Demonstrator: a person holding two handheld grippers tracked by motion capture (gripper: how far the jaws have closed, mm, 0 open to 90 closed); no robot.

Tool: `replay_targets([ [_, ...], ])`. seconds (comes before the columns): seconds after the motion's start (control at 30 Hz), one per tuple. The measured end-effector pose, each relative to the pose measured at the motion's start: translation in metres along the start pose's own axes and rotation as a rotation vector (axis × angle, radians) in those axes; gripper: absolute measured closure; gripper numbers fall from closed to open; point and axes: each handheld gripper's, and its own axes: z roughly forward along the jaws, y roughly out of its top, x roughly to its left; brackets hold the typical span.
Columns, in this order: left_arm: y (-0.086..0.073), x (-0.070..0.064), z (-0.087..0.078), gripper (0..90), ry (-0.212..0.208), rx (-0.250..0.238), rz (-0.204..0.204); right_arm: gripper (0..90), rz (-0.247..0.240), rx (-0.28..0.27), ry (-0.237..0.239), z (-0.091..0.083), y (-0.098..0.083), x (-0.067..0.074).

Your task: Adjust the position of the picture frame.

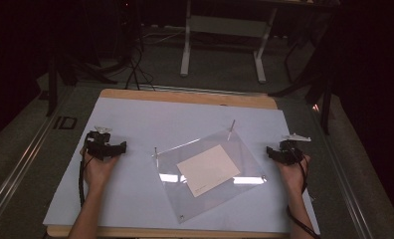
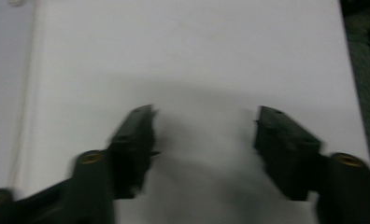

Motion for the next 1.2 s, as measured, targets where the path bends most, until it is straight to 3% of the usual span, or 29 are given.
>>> replay_targets([
  [0.07, 0.000, 0.001, -0.004, 35.2, 0.000, -0.001, -0.003, 46.9, -0.036, -0.012, 0.004, -0.002, 0.000, 0.004],
  [0.13, -0.001, 0.001, -0.007, 42.0, -0.022, -0.009, -0.002, 49.1, -0.074, -0.013, 0.019, -0.004, 0.001, 0.007],
  [0.17, -0.001, 0.001, -0.007, 42.2, -0.022, -0.009, -0.002, 49.1, -0.074, -0.013, 0.019, -0.004, 0.001, 0.007],
  [0.4, -0.003, -0.006, -0.024, 45.3, -0.123, -0.051, 0.021, 55.5, -0.135, -0.044, 0.080, -0.008, 0.004, 0.018],
  [0.57, -0.004, -0.012, -0.030, 47.6, -0.180, -0.070, 0.034, 57.5, -0.156, -0.047, 0.087, -0.009, 0.005, 0.021],
  [0.8, -0.006, -0.032, -0.035, 49.3, -0.248, -0.085, 0.104, 58.4, -0.141, -0.072, 0.148, -0.011, 0.010, 0.026],
  [0.87, -0.006, -0.036, -0.038, 50.8, -0.266, -0.098, 0.124, 58.5, -0.179, -0.083, 0.157, -0.011, 0.015, 0.033],
  [0.97, -0.008, -0.039, -0.043, 52.3, -0.296, -0.119, 0.131, 58.7, -0.191, -0.089, 0.166, -0.012, 0.017, 0.036],
  [1.0, -0.008, -0.040, -0.043, 53.3, -0.308, -0.122, 0.133, 58.8, -0.202, -0.102, 0.191, -0.012, 0.020, 0.040],
  [1.2, -0.009, -0.050, -0.048, 55.1, -0.350, -0.111, 0.194, 60.1, -0.226, -0.116, 0.225, -0.009, 0.030, 0.047],
])
